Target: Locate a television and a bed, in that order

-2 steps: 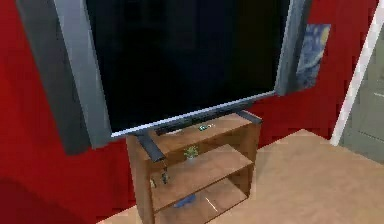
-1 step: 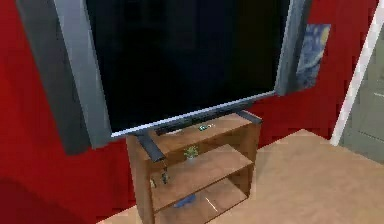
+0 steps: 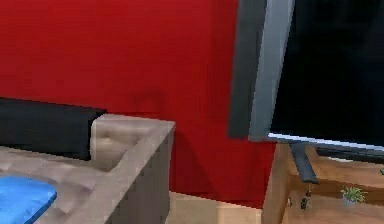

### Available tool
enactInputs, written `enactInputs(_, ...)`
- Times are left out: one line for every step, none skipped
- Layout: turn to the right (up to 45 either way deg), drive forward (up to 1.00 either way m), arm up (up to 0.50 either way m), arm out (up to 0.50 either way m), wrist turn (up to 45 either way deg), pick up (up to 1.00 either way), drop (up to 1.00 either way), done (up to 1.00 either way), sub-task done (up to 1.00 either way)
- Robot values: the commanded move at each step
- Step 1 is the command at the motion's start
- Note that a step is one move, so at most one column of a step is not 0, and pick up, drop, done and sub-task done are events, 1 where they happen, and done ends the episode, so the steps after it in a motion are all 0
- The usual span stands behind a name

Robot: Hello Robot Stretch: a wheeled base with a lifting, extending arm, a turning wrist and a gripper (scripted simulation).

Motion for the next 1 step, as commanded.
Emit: enactInputs(-45.0, 0.00, 0.00, 0.00, 0.0, 0.00, 0.00, 0.00, 0.00)
